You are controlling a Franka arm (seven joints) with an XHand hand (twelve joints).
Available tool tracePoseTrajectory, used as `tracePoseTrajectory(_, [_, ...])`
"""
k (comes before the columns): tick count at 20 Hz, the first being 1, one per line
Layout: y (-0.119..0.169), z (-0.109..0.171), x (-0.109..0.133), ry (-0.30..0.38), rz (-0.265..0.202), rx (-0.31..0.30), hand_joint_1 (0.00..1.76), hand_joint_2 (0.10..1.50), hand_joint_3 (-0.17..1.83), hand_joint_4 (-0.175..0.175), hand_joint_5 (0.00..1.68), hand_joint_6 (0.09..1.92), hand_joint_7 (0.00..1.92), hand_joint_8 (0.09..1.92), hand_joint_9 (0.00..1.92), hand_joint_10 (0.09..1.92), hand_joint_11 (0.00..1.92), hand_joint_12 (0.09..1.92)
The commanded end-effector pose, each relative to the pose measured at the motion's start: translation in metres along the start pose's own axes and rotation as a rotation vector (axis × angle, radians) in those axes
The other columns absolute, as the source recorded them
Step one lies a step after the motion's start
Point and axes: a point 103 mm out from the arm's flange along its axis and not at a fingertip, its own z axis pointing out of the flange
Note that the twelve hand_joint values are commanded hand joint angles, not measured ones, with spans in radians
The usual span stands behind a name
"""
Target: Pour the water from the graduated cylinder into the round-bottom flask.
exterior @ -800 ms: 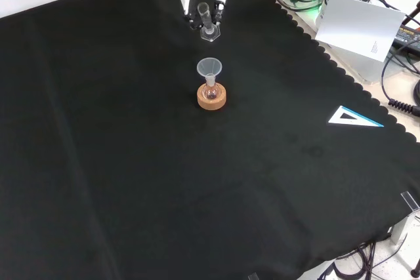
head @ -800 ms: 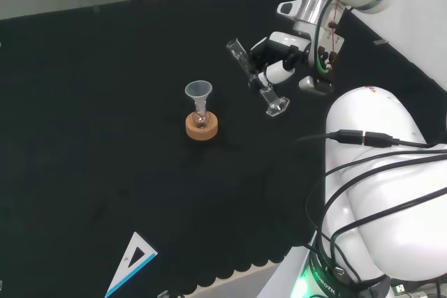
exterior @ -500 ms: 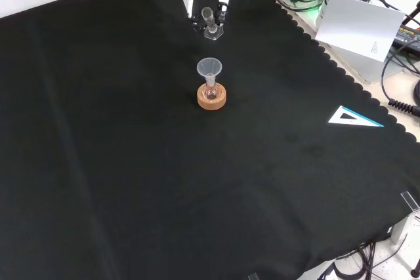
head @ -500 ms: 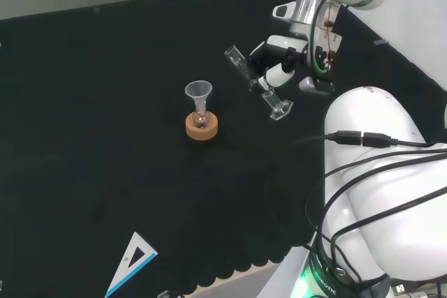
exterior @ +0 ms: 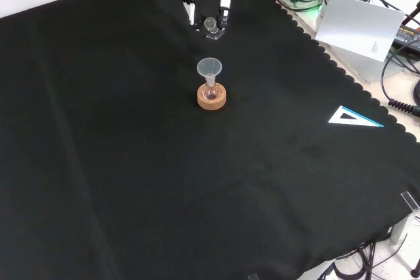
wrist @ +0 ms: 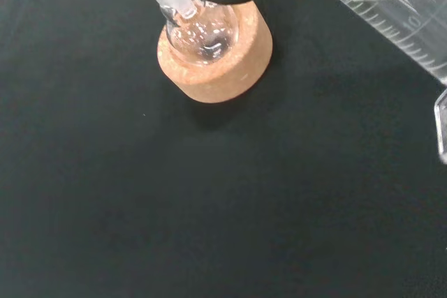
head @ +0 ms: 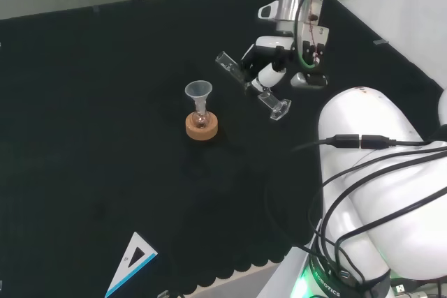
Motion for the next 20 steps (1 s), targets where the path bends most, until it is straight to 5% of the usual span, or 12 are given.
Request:
tracePoseTrajectory(1, [0.01, -0.005, -0.006, -0.067, 0.087, 0.111, 1.14, 1.11, -0.01, -0.111, 1.0, 0.99, 1.35, 0.3, 1.5, 0.09, 1.27, 0.75])
tracePoseTrajectory(20, [0.016, -0.006, 0.007, -0.15, 0.103, 0.337, 1.14, 1.11, -0.01, -0.119, 1.0, 0.98, 1.37, 0.29, 1.52, 0.09, 1.27, 0.74])
